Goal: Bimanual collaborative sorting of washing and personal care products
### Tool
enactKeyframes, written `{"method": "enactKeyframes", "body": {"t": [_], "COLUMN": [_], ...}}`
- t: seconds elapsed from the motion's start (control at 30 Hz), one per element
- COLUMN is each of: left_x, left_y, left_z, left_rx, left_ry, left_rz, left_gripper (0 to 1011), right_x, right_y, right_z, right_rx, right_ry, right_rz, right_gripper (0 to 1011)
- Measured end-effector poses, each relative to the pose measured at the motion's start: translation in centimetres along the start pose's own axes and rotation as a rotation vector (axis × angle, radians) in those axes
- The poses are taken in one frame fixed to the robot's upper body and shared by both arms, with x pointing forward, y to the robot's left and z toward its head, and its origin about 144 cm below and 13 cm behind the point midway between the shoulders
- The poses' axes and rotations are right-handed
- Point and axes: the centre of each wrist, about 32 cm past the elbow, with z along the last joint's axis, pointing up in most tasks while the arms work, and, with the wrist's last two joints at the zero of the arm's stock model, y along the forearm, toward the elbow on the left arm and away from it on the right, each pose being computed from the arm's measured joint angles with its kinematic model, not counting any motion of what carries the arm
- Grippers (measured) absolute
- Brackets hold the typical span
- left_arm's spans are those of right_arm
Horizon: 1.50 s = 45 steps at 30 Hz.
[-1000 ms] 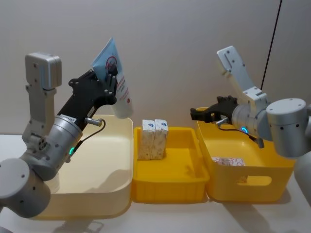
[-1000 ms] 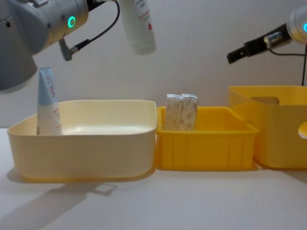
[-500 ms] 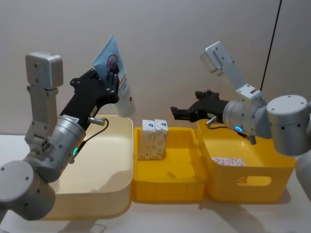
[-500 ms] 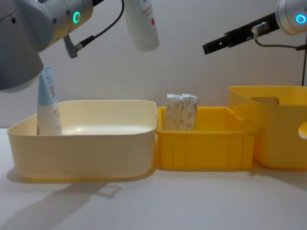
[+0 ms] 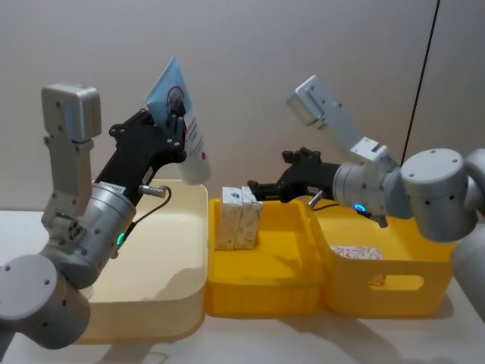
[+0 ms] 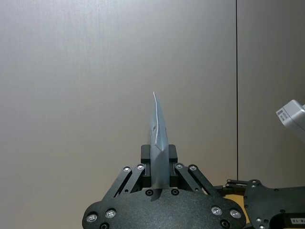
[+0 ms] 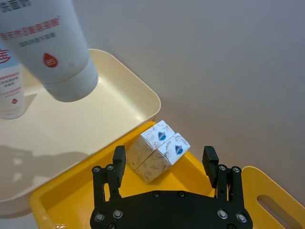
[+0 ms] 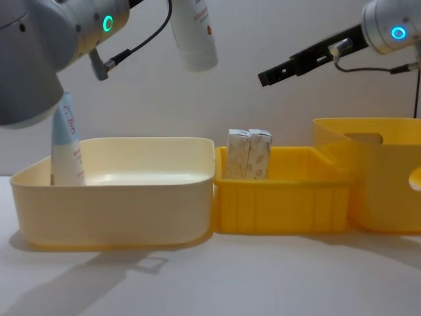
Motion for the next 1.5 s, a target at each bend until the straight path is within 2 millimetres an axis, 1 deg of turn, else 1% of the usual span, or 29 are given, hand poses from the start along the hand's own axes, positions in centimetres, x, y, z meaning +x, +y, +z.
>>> {"method": "enactKeyframes", "body": {"t": [0.37, 0.73, 1.0, 1.5], "left_x": [-0.3, -0.4, -0.4, -0.5], "left_y": [-0.1, -0.2, -0.2, -0.2], "left_z": [-0.1, -0.2, -0.3, -0.4], "left_rx": [0.004, 0.01, 0.015, 0.029], "left_ry": [-0.002, -0.005, -0.004, -0.003], "left_rz": [0.006, 0.012, 0.016, 0.018], "left_gripper": [190, 190, 189, 189], "right_x": [0.1, 0.7, 0.7, 0.4], "right_y": [0.6, 1.0, 1.0, 1.4], "right_z": [0.5, 1.8, 2.6, 3.5], "right_rx": [0.0, 0.036, 0.068, 0.114], "right_ry": [-0.057, -0.115, -0.141, -0.187], "right_rz": [0.123, 0.278, 0.32, 0.342], "right_gripper": [1001, 1001, 1001, 1001]}}
